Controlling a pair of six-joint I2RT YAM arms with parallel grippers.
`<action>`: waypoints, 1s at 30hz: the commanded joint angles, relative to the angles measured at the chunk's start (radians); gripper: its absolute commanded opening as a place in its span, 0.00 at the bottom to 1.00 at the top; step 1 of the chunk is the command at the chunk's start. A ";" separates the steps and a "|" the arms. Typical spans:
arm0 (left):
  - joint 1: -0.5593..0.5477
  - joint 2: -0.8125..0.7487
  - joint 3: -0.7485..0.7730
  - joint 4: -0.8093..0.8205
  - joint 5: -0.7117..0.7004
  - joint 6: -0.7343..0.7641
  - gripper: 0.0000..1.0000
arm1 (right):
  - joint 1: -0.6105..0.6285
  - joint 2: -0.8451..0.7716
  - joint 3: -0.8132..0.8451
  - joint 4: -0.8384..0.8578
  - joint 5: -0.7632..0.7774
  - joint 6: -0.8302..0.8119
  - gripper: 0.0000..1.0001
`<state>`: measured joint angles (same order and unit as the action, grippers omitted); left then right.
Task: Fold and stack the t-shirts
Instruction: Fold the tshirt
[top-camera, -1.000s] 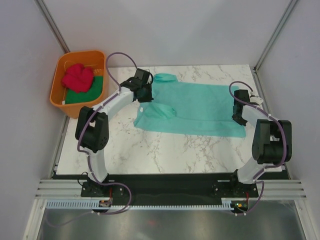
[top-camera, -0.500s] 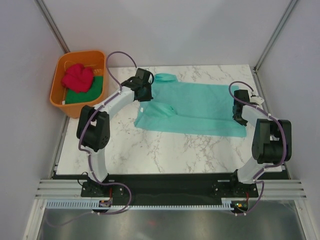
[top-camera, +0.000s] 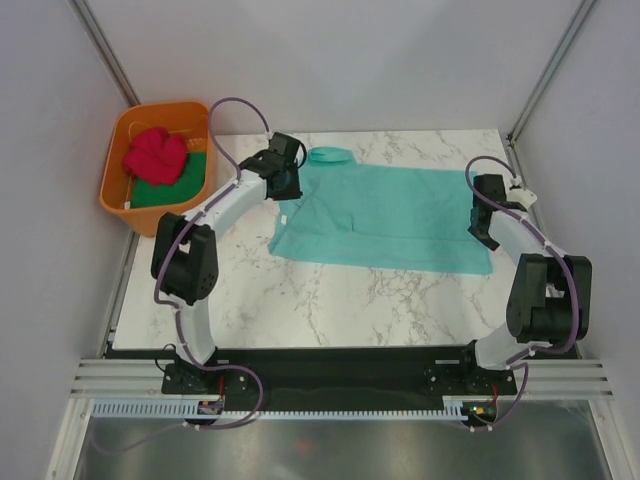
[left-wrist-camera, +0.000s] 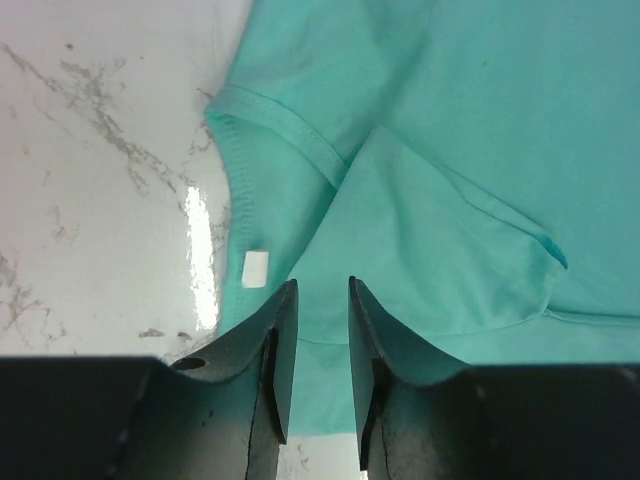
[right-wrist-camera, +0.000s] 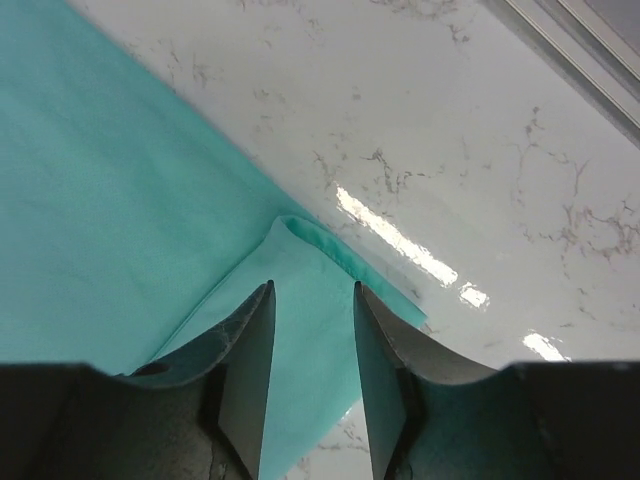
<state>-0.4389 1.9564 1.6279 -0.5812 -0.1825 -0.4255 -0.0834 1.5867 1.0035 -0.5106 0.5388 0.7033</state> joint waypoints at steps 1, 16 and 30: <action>-0.006 -0.149 -0.020 -0.028 -0.063 -0.019 0.34 | -0.004 -0.079 0.049 -0.094 -0.008 0.030 0.45; -0.106 -0.151 -0.261 0.014 0.144 -0.099 0.36 | -0.010 0.016 -0.058 -0.022 -0.085 -0.007 0.21; -0.075 -0.238 -0.572 0.015 -0.025 -0.182 0.35 | -0.024 -0.034 -0.166 -0.048 -0.008 -0.002 0.22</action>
<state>-0.5129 1.7733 1.1061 -0.5613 -0.1505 -0.5560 -0.1024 1.5810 0.8562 -0.5365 0.4816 0.6945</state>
